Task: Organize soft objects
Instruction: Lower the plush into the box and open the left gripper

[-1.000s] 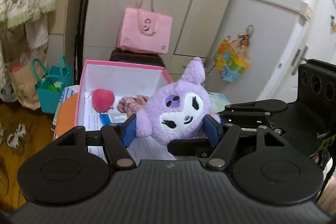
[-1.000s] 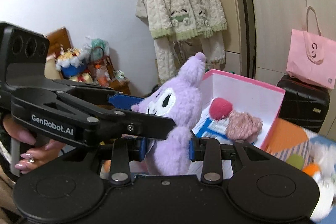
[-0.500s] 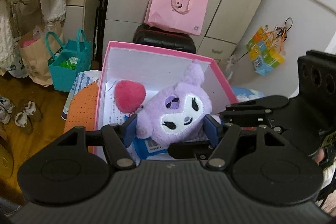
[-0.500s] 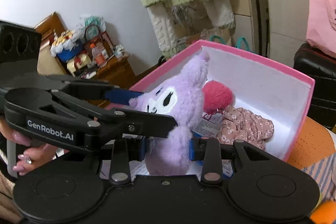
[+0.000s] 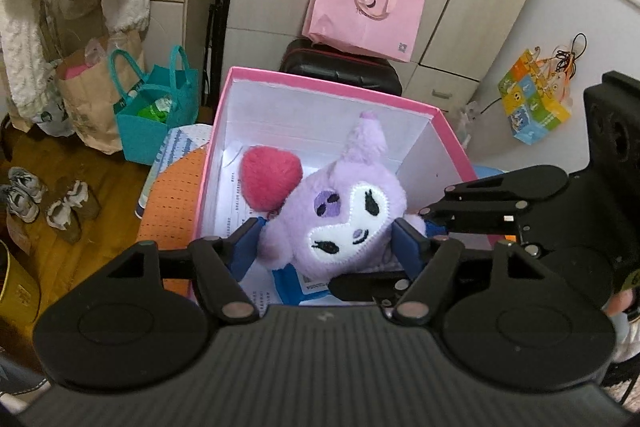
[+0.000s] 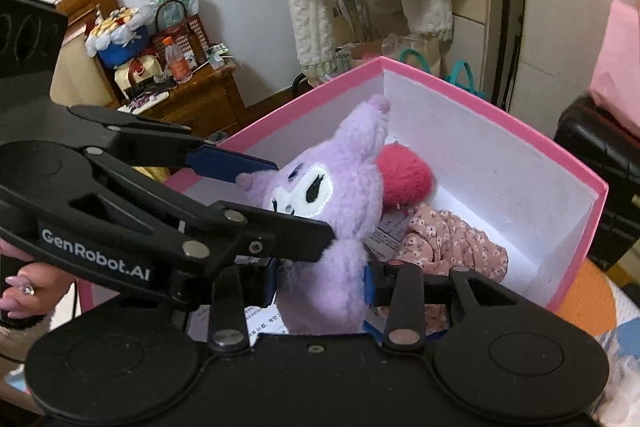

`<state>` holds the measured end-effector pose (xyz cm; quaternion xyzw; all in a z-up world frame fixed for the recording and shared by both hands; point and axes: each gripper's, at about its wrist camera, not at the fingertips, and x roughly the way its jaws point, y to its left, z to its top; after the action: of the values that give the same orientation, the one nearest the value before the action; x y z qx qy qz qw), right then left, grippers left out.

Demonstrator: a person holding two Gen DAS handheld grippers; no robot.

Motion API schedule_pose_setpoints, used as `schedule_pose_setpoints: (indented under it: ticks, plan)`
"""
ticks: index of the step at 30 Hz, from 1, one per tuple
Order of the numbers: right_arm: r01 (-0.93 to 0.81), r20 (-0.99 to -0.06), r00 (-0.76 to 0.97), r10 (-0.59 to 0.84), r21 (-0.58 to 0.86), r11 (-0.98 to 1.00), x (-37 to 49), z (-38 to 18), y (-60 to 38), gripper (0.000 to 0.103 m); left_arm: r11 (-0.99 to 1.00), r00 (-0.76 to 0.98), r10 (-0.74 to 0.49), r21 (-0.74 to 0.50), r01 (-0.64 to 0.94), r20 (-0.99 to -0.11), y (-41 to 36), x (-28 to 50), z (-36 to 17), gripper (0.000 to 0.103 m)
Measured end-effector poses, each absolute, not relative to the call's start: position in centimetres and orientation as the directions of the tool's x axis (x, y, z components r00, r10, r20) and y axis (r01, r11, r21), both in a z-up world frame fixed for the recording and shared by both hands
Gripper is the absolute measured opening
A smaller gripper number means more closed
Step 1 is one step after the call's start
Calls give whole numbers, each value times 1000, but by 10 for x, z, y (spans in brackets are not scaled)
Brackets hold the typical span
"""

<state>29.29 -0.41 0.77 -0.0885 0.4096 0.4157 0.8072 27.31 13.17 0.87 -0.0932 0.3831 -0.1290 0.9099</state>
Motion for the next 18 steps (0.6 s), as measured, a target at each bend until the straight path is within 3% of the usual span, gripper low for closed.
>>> schedule_pose_setpoints:
  ticks: [5, 7, 18]
  plan:
    - [-736, -737, 413, 534, 75, 673, 282, 10, 1, 70, 961, 711, -270, -229, 156, -649, 135, 263, 16, 78]
    - [-720, -733, 468, 494, 8, 693, 278, 9, 2, 70, 961, 721, -270, -223, 162, -639, 136, 258, 19, 80]
    - [-680, -685, 559, 467, -57, 731, 237, 34, -12, 70, 958, 748, -281, -138, 249, -601, 130, 208, 42, 82]
